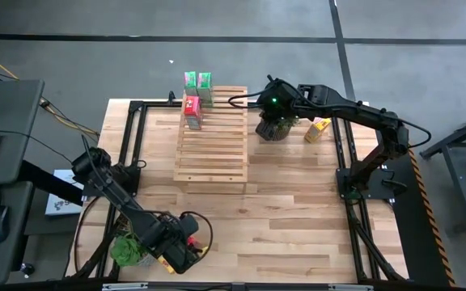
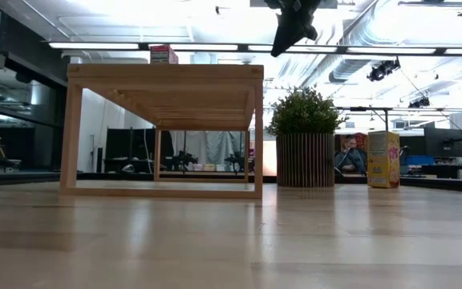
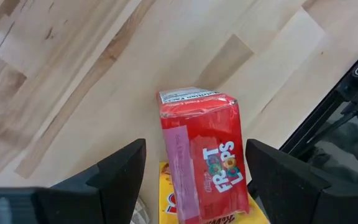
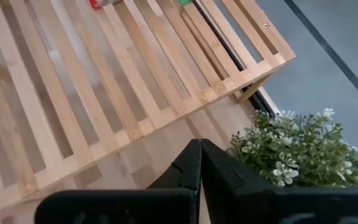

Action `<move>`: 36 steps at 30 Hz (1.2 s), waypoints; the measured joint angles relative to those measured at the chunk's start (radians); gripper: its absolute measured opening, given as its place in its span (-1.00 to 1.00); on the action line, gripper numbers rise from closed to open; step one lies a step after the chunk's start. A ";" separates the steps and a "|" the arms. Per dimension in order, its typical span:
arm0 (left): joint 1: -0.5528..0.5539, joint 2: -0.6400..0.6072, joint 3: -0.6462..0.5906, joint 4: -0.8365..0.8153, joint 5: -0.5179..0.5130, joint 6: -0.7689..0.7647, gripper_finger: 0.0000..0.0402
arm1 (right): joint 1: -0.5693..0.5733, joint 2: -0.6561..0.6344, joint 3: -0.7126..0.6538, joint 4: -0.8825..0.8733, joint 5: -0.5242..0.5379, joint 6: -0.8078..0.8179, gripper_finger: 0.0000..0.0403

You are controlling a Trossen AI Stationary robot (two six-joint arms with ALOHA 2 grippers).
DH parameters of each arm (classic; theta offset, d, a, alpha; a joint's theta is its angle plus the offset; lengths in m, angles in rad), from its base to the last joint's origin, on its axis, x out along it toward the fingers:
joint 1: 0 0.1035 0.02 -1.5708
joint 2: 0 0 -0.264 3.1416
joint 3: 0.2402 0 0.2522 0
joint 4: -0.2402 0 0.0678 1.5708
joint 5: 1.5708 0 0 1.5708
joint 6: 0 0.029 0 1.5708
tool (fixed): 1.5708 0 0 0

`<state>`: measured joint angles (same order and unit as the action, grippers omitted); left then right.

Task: Stack cereal on shelf
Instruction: Put the red cereal box on the shelf aligned with the other red cereal box

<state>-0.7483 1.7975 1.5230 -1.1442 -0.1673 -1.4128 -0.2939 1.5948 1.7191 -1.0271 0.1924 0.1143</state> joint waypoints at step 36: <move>0.031 0.103 -0.006 0.042 0.064 -0.025 -0.30 | -0.001 -0.001 0.000 0.009 0.044 -0.036 -1.00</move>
<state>-0.7177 1.9007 1.5173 -1.1023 -0.1036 -1.4376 -0.2947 1.5940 1.7191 -1.0184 0.2359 0.0780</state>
